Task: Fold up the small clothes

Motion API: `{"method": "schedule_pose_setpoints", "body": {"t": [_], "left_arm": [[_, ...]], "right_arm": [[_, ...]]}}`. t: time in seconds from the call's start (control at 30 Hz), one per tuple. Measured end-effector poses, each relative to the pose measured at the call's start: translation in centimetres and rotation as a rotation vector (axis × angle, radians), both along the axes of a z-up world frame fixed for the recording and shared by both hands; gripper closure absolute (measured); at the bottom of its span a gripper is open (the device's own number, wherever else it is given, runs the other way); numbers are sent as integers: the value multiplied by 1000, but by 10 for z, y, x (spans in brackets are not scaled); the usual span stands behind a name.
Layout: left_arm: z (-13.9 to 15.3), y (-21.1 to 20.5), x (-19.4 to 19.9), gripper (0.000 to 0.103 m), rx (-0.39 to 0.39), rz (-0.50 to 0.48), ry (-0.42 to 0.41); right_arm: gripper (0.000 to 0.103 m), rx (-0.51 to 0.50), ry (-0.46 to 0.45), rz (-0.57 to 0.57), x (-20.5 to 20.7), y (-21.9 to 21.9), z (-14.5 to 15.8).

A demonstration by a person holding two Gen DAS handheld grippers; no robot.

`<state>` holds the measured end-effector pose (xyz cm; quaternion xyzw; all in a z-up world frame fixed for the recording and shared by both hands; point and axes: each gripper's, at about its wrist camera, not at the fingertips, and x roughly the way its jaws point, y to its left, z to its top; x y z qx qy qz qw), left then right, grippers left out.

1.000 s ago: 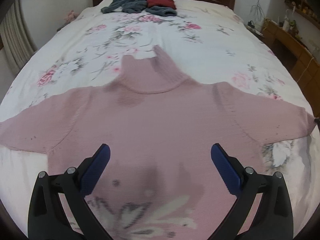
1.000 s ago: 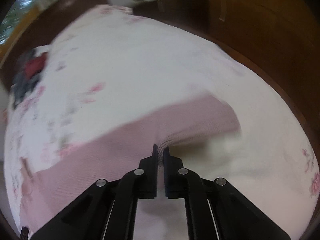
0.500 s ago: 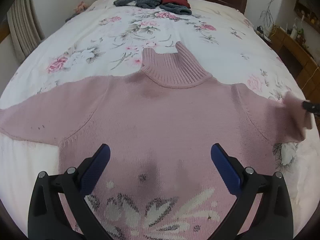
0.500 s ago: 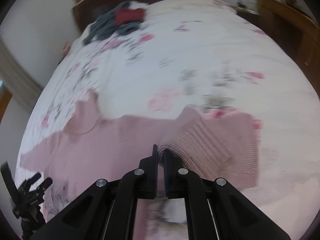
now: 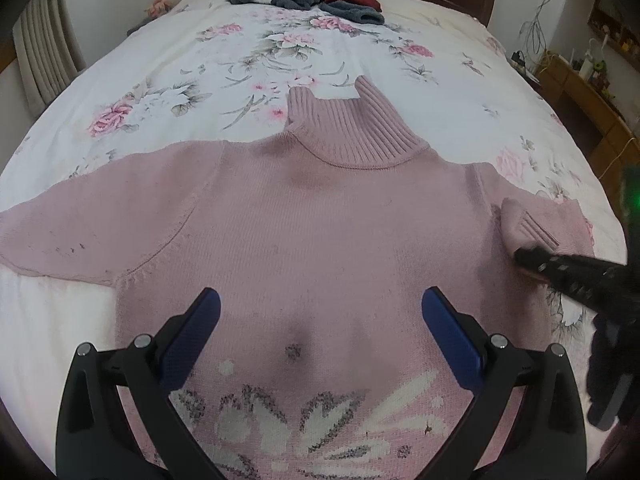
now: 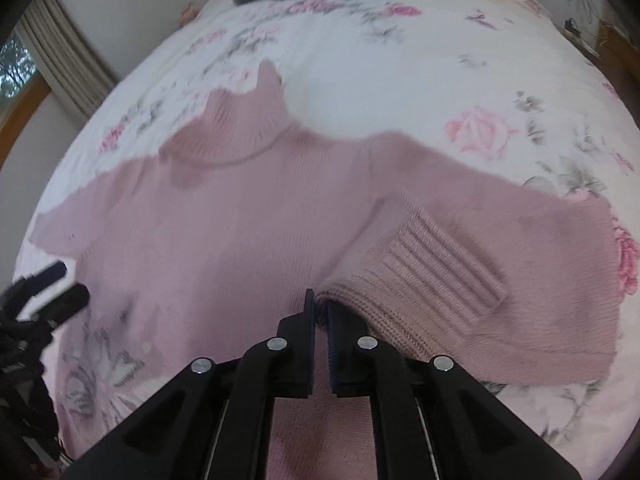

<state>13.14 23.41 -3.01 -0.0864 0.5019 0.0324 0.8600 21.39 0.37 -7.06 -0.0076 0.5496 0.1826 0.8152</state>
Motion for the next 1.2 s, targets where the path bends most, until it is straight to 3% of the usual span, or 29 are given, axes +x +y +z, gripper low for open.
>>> {"method": "schedule_pose_setpoints", "body": {"t": [0.13, 0.2, 0.37, 0.57, 0.83, 0.87, 0.9, 0.97, 1.07, 1.1, 1.2], "left_arm": [[-1, -6, 3, 3, -9, -11, 5], [-2, -11, 6, 3, -13, -23, 8], [2, -44, 13, 3, -16, -91, 4], [-2, -122, 34, 3, -37, -257, 16], [-37, -179, 79, 7, -142, -295, 148], [-40, -182, 82, 15, -177, -307, 160], [-43, -184, 82, 36, -198, -315, 171], [-51, -188, 86, 47, -244, -321, 214], [-55, -186, 87, 80, -240, -306, 205], [-53, -183, 86, 86, -247, -303, 196], [-38, -168, 79, 92, -281, -284, 132]], "right_arm": [[82, 42, 56, 30, -9, -5, -9], [82, 71, 83, 48, -16, -12, -9], [67, 73, 39, 25, -50, -63, 16], [64, 65, 21, -134, -75, -148, 31], [64, 82, 34, -205, -89, -193, 25], [64, 84, 33, -208, -90, -194, 24], [64, 85, 32, -212, -90, -195, 22], [64, 89, 35, -219, -90, -195, 20], [64, 94, 38, -227, -86, -191, 18], [64, 91, 35, -226, -86, -191, 19], [64, 79, 31, -228, -85, -188, 20]]}}
